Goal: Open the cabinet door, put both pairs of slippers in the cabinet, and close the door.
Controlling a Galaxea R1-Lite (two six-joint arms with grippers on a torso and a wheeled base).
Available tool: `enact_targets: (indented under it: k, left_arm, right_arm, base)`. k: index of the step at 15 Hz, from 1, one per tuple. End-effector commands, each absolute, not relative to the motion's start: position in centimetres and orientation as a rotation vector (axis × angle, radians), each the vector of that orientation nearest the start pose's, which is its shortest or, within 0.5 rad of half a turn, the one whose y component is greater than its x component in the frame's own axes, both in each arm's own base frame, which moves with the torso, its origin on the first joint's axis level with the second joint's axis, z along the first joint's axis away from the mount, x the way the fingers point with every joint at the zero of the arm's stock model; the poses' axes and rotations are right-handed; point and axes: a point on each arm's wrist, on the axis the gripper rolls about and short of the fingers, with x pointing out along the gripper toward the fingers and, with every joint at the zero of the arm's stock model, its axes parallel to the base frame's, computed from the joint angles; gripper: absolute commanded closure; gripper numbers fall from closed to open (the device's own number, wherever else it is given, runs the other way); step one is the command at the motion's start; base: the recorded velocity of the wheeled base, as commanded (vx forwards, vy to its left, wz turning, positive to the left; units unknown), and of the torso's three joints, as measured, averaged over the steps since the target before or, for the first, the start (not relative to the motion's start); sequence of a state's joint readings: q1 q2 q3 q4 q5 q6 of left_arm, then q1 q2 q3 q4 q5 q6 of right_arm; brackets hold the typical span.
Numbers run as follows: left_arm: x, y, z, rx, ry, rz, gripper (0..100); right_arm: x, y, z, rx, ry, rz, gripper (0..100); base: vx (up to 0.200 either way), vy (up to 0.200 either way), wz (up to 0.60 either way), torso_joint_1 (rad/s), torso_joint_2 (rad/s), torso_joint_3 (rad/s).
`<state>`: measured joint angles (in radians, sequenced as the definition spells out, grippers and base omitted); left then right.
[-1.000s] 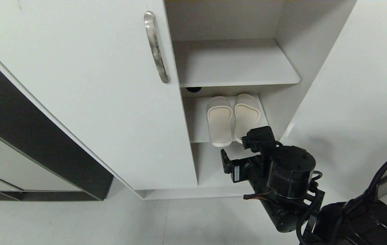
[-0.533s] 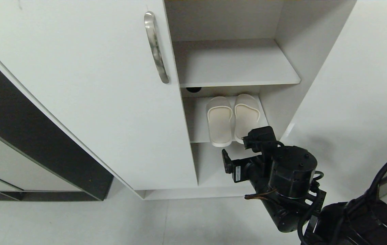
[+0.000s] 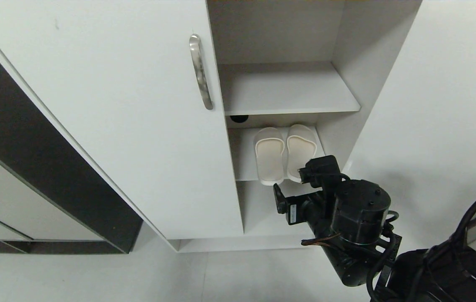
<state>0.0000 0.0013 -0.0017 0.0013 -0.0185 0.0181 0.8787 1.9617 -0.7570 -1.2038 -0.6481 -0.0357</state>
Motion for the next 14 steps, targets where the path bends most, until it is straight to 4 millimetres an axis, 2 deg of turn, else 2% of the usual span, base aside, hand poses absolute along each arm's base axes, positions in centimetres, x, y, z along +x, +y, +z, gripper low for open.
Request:
enact_targets:
  k: [1,11,14]
  left_arm:
    - [-2.28,-0.04,7.58,0.018,0.001,-0.018,100]
    - [-2.28,-0.04,7.58,0.023,0.001,-0.017,100]
    - [-2.28,-0.04,7.59,0.049,0.000,-0.017,100]
  right_arm:
    - [23.04,25.68,14.20,-0.036,-0.005,0.230,0]
    - [22.93,25.56,13.61,-0.048,0.009,0.233,0]
    - [22.62,25.32,13.39,-0.057,0.019,0.255,0]
  base:
    - [0.000,0.000,0.00,0.002,0.00,0.203]
    - [0.000,0.000,0.00,0.001,0.00,0.202]
    - [0.000,0.000,0.00,-0.002,0.00,0.080]
